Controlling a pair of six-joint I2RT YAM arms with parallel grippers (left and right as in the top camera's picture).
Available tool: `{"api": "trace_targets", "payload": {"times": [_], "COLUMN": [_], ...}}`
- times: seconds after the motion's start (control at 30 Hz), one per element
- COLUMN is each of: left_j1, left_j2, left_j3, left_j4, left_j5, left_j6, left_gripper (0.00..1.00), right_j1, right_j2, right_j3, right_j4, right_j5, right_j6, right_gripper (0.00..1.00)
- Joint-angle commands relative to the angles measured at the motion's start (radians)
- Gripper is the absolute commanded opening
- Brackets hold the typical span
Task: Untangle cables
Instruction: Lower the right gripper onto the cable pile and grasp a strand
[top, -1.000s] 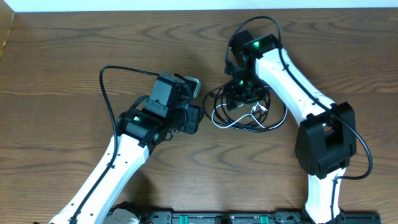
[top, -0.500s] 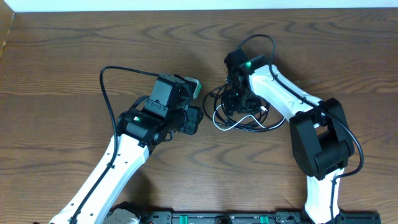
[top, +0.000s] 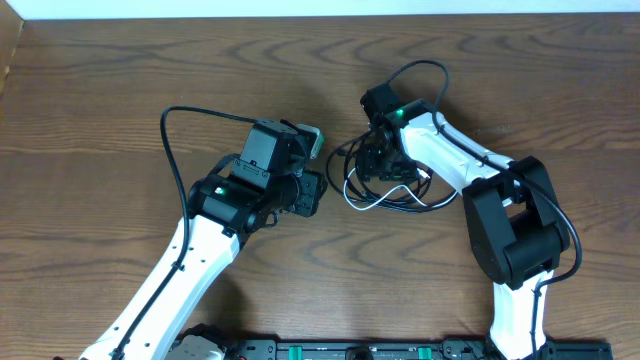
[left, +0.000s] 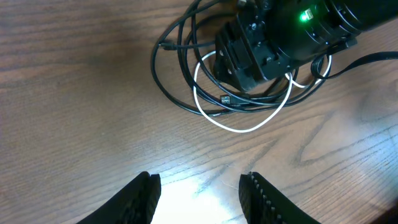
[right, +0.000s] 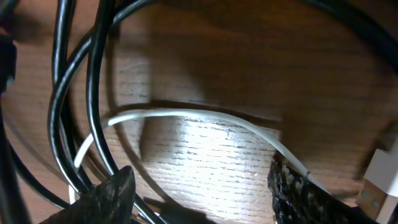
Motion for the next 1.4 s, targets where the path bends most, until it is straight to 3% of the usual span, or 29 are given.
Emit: {"api": "trace_targets", "payload": {"times": [0.0,0.17,0.43,0.57,0.7,0.77,1.03,1.1,1.17,1.2,1.37], "left_j1": [-0.001,-0.001,-0.001,-0.001,-0.001,-0.001,-0.001,-0.001,-0.001,-0.001,-0.001], "left_j2": [-0.002,-0.002,-0.002,-0.002,-0.002,-0.002,-0.002,-0.002,-0.002,-0.002,-0.002], "left_j3": [0.006,0.006,0.006,0.006,0.006,0.006,0.006,0.006,0.006,0.006,0.006], "left_j4": [-0.003,-0.006,-0.01,-0.01,-0.01,-0.01,-0.01,-0.01,-0.01,-0.01,-0.011], "left_j5": [0.011,0.011,0.011,0.011,0.012,0.012,0.012,0.012,0.012,0.012,0.012], "left_j6": [0.002,0.002,0.003,0.002,0.006,0.009,0.009,0.009,0.009,0.009,0.009], "left_gripper": [0.47,0.47,0.47,0.47,0.47,0.47,0.47,0.47,0.47,0.47,0.47], "right_j1": [0.002,0.002,-0.006,-0.003,0.005,0.007,0.015,0.014,0.015,0.015,0.02], "right_j2": [0.009,-0.028,-0.214,-0.25,-0.242,-0.24,-0.239,-0.239,-0.239,-0.238,-0.238], "right_j3": [-0.013,-0.01,-0.01,-0.01,-0.028,-0.057,-0.165,-0.168,-0.175,-0.179,-0.241], "right_j4": [0.006,-0.034,-0.227,-0.263,-0.312,-0.319,-0.191,-0.154,-0.082,-0.048,0.126], "right_j5": [-0.054,-0.085,0.138,0.154,0.152,0.152,0.151,0.136,0.092,0.063,-0.017], "right_j6": [0.042,-0.103,-0.124,-0.237,-0.308,-0.338,-0.557,-0.596,-0.62,-0.627,-0.645], "right_gripper": [0.66,0.75,0.93,0.99,0.95,0.99,0.99,0.95,0.78,0.74,0.76]}}
